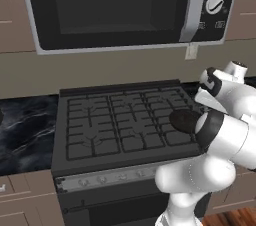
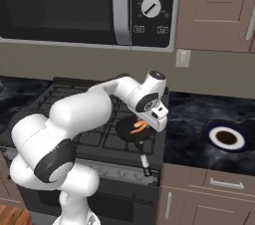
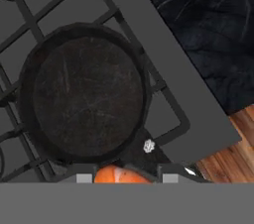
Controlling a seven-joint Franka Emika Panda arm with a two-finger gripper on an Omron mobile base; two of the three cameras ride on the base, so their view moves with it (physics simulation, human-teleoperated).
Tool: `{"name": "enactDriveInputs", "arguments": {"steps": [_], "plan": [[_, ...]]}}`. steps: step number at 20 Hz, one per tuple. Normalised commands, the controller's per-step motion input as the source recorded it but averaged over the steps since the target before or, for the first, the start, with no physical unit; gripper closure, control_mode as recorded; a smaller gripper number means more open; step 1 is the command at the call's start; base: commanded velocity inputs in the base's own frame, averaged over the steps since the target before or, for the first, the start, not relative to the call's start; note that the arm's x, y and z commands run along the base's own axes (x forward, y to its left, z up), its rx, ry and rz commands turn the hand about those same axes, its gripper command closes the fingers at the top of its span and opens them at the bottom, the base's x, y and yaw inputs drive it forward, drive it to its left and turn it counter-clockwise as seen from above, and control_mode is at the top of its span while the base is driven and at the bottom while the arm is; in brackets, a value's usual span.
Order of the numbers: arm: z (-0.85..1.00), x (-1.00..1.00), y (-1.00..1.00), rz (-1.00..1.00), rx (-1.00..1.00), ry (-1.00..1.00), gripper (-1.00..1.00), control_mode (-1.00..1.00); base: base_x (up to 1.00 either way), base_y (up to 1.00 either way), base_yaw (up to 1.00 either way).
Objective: Place the shrimp on the plate and place the corn on the same plate.
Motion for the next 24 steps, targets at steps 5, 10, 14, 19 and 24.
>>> {"name": "enactDriveInputs", "arguments": {"steps": [5, 10, 14, 19, 24], "plan": [[0.0, 0.0, 0.0, 0.0, 0.0, 0.0, 1.0, 1.0, 0.05, -0.79, 0.0], [0.0, 0.0, 0.0, 0.0, 0.0, 0.0, 1.0, 1.0, 0.33, -0.69, 0.01], [0.0, 0.0, 0.0, 0.0, 0.0, 0.0, 1.0, 1.0, 0.78, -0.62, 0.06], [0.0, 0.07, -0.15, 0.01, 0.01, 0.0, 1.0, -1.0, 0.39, -0.6, 0.05], [-0.01, 0.31, -0.79, 0.06, 0.04, 0.0, 1.0, -1.0, 0.0, 0.0, 0.0]]}}
